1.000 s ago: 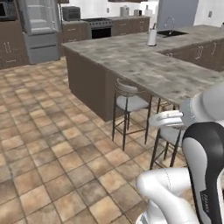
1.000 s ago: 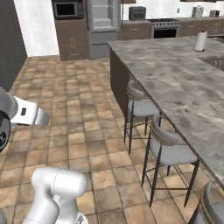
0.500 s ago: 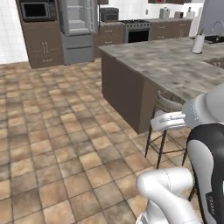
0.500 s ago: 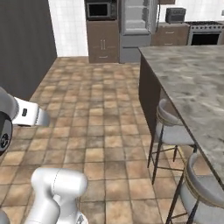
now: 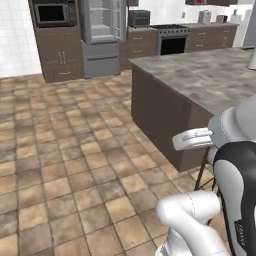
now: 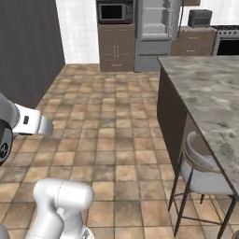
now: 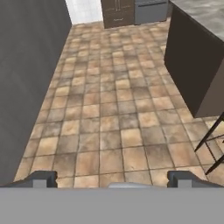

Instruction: There is a bowl on the dining counter. Grab a lemon wedge from the fridge and place it in the bowl. Then get the liquor bottle and glass cup from the cabinet and place them next to the bowl.

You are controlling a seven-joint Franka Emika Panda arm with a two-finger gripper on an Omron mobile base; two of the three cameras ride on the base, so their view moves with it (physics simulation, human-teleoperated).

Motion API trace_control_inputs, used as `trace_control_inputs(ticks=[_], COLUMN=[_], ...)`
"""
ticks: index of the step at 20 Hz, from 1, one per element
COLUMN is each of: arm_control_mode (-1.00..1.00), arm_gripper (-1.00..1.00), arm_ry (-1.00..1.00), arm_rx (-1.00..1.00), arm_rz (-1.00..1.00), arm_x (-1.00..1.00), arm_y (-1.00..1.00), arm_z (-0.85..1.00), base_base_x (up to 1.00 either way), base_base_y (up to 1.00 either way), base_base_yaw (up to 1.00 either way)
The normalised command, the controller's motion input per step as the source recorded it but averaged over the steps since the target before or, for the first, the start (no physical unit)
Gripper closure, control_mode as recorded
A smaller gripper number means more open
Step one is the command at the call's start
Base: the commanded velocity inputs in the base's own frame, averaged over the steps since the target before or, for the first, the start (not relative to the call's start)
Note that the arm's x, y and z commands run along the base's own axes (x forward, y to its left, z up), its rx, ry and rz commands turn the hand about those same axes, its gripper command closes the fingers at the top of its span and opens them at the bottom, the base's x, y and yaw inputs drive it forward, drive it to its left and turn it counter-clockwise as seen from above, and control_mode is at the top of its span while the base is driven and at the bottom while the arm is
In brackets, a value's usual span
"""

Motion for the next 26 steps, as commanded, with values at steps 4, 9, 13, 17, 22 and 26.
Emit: trace_control_inputs(ticks=[4, 9, 13, 17, 22, 26], arm_control_mode=[1.00, 1.00, 1.00, 1.00, 1.00, 1.00], arm_gripper=[-1.00, -1.00, -1.00, -1.00, -1.00, -1.00], arm_ry=[0.00, 0.00, 0.00, 0.00, 0.00, 0.00], arm_rx=[0.00, 0.00, 0.00, 0.00, 0.00, 0.00], arm_rz=[0.00, 0.00, 0.00, 0.00, 0.00, 0.00], arm_x=[0.00, 0.00, 0.00, 0.00, 0.00, 0.00], arm_y=[0.00, 0.00, 0.00, 0.00, 0.00, 0.00], arm_z=[0.00, 0.00, 0.00, 0.00, 0.00, 0.00], base_base_x=[1.00, 1.00, 1.00, 1.00, 1.00, 1.00], base_base_y=[0.00, 0.00, 0.00, 0.00, 0.00, 0.00], base_base_yaw=[0.09, 0.07, 0.05, 0.00, -0.01, -0.07])
